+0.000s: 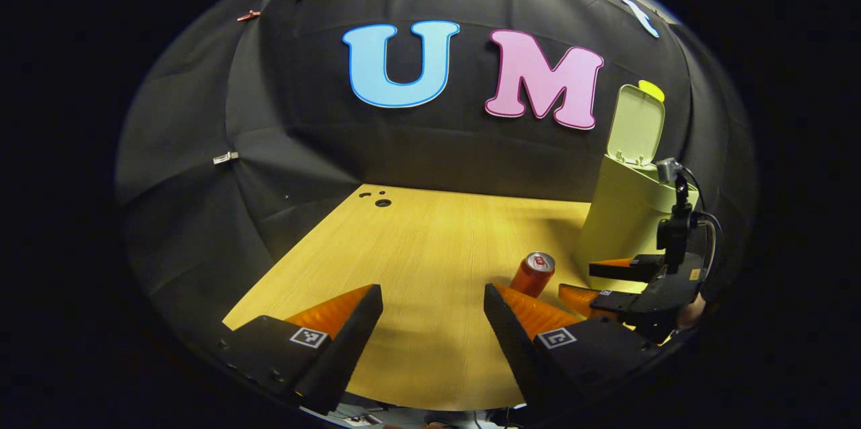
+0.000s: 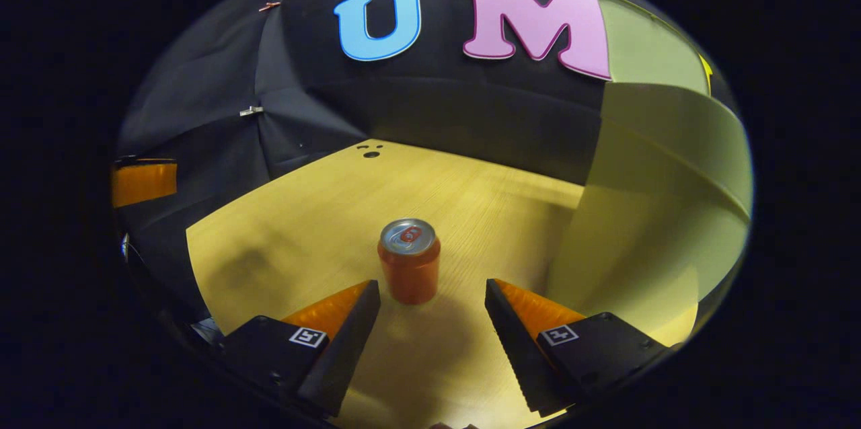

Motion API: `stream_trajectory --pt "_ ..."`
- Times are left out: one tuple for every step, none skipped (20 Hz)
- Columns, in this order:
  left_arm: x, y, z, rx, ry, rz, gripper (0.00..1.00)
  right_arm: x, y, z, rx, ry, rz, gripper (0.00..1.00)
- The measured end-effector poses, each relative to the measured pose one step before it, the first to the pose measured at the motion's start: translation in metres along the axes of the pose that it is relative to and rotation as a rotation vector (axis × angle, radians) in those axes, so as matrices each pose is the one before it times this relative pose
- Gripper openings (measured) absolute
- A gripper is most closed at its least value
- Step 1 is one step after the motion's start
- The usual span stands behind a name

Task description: Press the lid of the desktop garbage bin to open it, pick up the crumpled paper on the desktop and throw it into the bin, then pick up the pop can on the desktop and drop it into the bin, and finally close the garbage bin lid.

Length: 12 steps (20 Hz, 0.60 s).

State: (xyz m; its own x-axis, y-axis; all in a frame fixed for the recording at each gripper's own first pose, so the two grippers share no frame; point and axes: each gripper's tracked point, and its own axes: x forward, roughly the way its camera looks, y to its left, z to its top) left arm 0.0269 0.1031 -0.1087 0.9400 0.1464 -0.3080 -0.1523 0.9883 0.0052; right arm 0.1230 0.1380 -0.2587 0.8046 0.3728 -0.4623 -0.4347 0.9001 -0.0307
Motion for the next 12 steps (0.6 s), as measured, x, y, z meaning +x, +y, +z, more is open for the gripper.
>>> stream_trajectory --pt "0.00078 0.00179 -0.00357 -0.00296 0.00976 0.00646 0.97 0.00742 0.00185 -0.00252 -0.00449 0.00438 0.00444 0.99" --pt "-0.00019 0.00034 -0.00504 -0.00283 0.0094 0.00681 0.98 0.00716 0.00177 -0.00282 -0.00602 0.00359 0.00299 0.99" --pt "0.00092 0.00112 -0.00469 -0.00375 0.00927 0.00518 0.98 0.00717 0.00078 -0.00232 -0.00381 0.00516 0.00043 0.99" --pt "0.00091 0.00166 -0.00539 -0.0033 0.01117 0.00536 0.98 0.00823 0.00077 -0.00314 -0.00016 0.00858 0.00052 0.99" --pt "-0.00025 0.00222 -0.00449 -0.00205 0.01089 0.00444 0.98 0.00645 0.00035 -0.00152 0.00235 0.00785 0.00044 0.99" --pt "0.00046 0.00082 -0.00348 -0.00119 0.00803 0.00441 0.98 0.00707 0.00144 -0.00158 0.00357 0.00503 -0.00049 0.99" --pt "0.00053 0.0024 -0.00281 -0.00157 0.00584 0.00473 0.98 0.00538 0.00149 -0.00048 0.00383 0.00216 0.00127 0.99" --pt "0.00079 0.00155 -0.00132 -0.00406 0.00378 0.00406 0.97 0.00564 0.00172 0.00115 0.00128 0.00005 0.00234 0.99" --pt "0.00175 0.00143 -0.00127 -0.0068 0.00202 0.00418 0.98 0.00491 0.00069 0.00051 -0.00385 -0.00024 0.00017 0.99" --pt "0.00134 0.00102 0.00021 -0.00783 0.00125 0.00436 0.98 0.00472 0.00166 0.00042 -0.00444 -0.00112 0.00047 0.99" --pt "0.00095 0.00253 -0.00012 -0.00689 0.00012 0.00552 0.98 0.00501 0.00062 0.00086 -0.00285 0.00099 0.00054 0.99" --pt "0.00143 0.00077 0.00115 -0.00647 -0.00055 0.00544 0.98 0.00435 0.00223 0.00022 0.00077 0.00217 0.00294 0.99"
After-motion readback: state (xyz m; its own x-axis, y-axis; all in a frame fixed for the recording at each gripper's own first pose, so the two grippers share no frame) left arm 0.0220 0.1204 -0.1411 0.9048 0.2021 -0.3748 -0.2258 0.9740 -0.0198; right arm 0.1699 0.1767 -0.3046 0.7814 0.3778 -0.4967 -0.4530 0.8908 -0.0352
